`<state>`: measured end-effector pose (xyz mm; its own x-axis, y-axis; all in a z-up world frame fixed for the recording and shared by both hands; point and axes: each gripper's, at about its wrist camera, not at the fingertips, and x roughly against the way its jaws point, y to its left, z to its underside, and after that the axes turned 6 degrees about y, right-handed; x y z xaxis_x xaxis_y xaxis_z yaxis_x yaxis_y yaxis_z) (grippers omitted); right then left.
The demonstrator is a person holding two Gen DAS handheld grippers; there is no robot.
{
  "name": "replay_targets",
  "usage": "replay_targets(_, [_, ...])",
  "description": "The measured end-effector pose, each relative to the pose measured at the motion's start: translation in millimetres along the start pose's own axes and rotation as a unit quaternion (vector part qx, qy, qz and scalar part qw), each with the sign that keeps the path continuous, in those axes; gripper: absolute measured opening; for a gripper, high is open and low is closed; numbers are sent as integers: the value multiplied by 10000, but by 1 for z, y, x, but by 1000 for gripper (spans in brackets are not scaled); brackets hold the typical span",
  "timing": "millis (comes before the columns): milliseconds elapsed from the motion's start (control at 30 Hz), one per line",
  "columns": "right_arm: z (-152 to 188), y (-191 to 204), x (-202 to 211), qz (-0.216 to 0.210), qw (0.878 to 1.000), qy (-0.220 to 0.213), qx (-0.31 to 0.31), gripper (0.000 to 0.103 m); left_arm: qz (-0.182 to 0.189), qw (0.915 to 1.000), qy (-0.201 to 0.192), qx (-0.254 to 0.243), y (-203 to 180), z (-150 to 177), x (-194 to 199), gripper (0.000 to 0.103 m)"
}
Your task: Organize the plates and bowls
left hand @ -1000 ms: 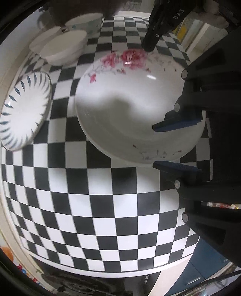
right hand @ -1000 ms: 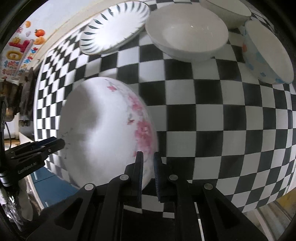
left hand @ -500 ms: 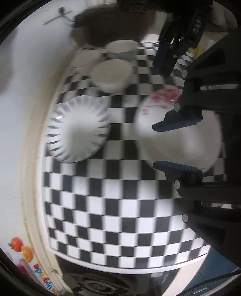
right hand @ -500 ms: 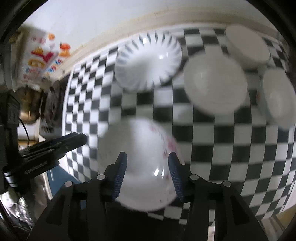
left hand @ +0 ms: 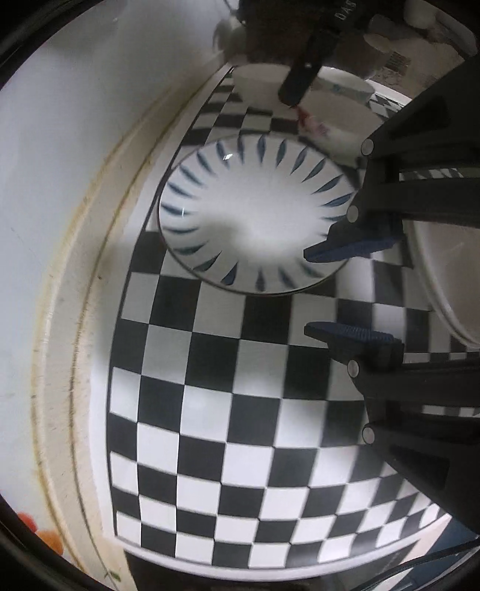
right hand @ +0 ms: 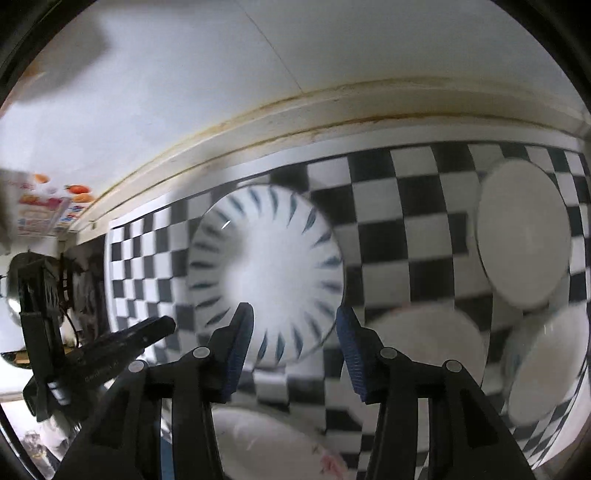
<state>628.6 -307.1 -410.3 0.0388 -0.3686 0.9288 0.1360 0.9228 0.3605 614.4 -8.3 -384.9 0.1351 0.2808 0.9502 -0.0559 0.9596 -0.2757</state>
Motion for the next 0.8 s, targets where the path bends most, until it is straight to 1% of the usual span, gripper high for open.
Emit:
replay_targets(67, [-18, 4, -12, 216, 9997, 51, 118, 50, 102, 9998, 146, 56, 3, -8, -12, 31])
replay_targets(100, [-23, 5, -19, 226, 9995, 112, 184, 50, 180, 9996, 229, 55, 5, -13, -18, 31])
replay_targets(267, [-45, 8, -48, 528, 9973, 382, 333, 50, 201, 9991, 362, -2, 4, -22, -33, 31])
replay_targets(300, [-49, 7, -54, 606, 9966, 439, 339, 51, 213, 9991, 375, -15, 4, -23, -35, 31])
replay_targets(333, [-52, 8, -54, 724, 9959, 374, 393, 51, 221, 9990, 388, -20, 3, -24, -38, 31])
replay_targets(367, [-55, 8, -56, 779, 9952, 400, 434, 51, 207, 9990, 391, -21, 3, -25, -40, 31])
replay_targets(467, [-62, 5, -67, 762, 9946, 555, 441, 51, 172, 9990, 405, -34, 2, -27, -47, 30])
replay_targets(533, [-65, 3, -72, 813, 9940, 601, 425, 51, 220, 9993, 304, -76, 2, -27, -45, 30])
replay_targets(567, [-66, 0, -75, 765, 9942, 651, 375, 50, 218, 9993, 283, -86, 2, -28, -45, 30])
replay_targets(633, [-66, -5, -80, 668, 9947, 723, 285, 46, 238, 9994, 237, -109, 0, -28, -45, 29])
replay_targets(667, [-66, -8, -82, 651, 9947, 749, 256, 42, 293, 9993, 202, -146, -1, -28, -45, 22])
replay_targets(700, [-64, -10, -85, 649, 9946, 772, 225, 36, 299, 9992, 199, -177, -3, -28, -46, 20])
replay_targets(733, [-63, -10, -84, 661, 9951, 691, 239, 32, 208, 9994, 152, -215, -5, -27, -46, 20])
replay_targets(800, [-61, -8, -83, 733, 9948, 620, 340, 31, 60, 9995, 46, -317, -9, -26, -45, 20])
